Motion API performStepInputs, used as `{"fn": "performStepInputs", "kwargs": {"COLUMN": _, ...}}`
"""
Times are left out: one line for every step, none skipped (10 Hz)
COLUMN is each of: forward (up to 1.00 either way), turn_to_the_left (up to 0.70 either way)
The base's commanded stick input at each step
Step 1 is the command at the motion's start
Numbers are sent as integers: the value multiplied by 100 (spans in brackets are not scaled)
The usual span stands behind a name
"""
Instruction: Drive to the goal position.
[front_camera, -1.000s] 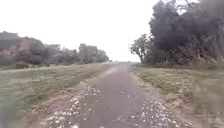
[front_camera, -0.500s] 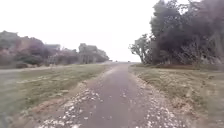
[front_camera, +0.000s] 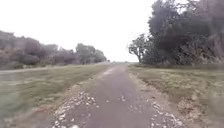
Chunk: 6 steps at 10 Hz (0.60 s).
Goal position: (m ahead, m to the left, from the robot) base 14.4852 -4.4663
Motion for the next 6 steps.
{"fn": "performStepInputs", "kwargs": {"forward": 45, "turn_to_the_left": -10}}
{"fn": "performStepInputs", "kwargs": {"forward": 45, "turn_to_the_left": -3}}
{"fn": "performStepInputs", "kwargs": {"forward": 45, "turn_to_the_left": 0}}
{"fn": "performStepInputs", "kwargs": {"forward": 45, "turn_to_the_left": 0}}
{"fn": "performStepInputs", "kwargs": {"forward": 45, "turn_to_the_left": 0}}
{"fn": "performStepInputs", "kwargs": {"forward": 45, "turn_to_the_left": 0}}
